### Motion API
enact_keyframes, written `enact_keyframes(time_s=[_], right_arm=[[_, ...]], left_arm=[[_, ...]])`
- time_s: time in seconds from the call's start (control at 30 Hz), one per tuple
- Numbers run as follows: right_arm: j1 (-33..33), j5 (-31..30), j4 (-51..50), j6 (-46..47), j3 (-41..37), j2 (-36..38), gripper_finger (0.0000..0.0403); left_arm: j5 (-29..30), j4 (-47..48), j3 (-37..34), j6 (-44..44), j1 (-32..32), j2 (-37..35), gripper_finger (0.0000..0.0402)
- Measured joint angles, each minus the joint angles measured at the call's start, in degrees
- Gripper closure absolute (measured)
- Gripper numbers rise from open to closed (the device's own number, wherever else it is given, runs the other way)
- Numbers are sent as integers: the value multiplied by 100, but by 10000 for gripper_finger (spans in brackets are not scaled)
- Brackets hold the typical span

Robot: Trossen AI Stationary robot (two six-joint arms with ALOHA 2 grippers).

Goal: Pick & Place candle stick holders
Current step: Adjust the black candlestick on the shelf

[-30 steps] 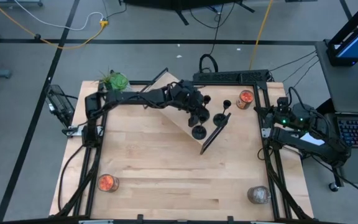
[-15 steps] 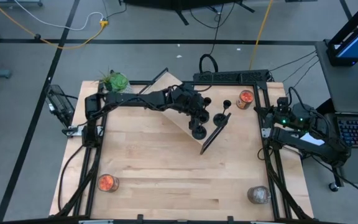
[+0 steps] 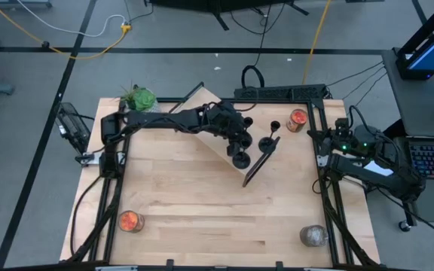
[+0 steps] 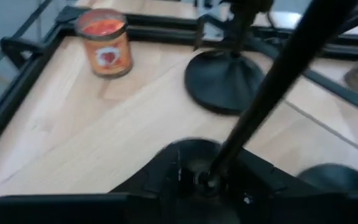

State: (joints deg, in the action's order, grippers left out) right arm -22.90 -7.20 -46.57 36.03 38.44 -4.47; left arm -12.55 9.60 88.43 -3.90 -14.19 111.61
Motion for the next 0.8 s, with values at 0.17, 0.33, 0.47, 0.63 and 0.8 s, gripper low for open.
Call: enact_keyframes(time_s=[0.17, 0.33, 0.47, 0.63, 0.8], right_arm=[[2, -1, 5, -65, 0, 1, 403], [2, 0, 4, -70, 0, 0, 403], [2, 0, 2, -70, 0, 2, 403], [2, 2, 4, -70, 0, 0, 403], [2, 2, 4, -81, 0, 1, 403]], left_arm=[[223, 218, -5, 4, -29, -111, 228], [223, 228, -3, 36, 2, -133, 185], [218, 301, -3, 140, -1, -133, 157], [528, 879, -3, 130, -1, -314, 133], [1012, 1579, 5, 120, -6, -591, 120]])
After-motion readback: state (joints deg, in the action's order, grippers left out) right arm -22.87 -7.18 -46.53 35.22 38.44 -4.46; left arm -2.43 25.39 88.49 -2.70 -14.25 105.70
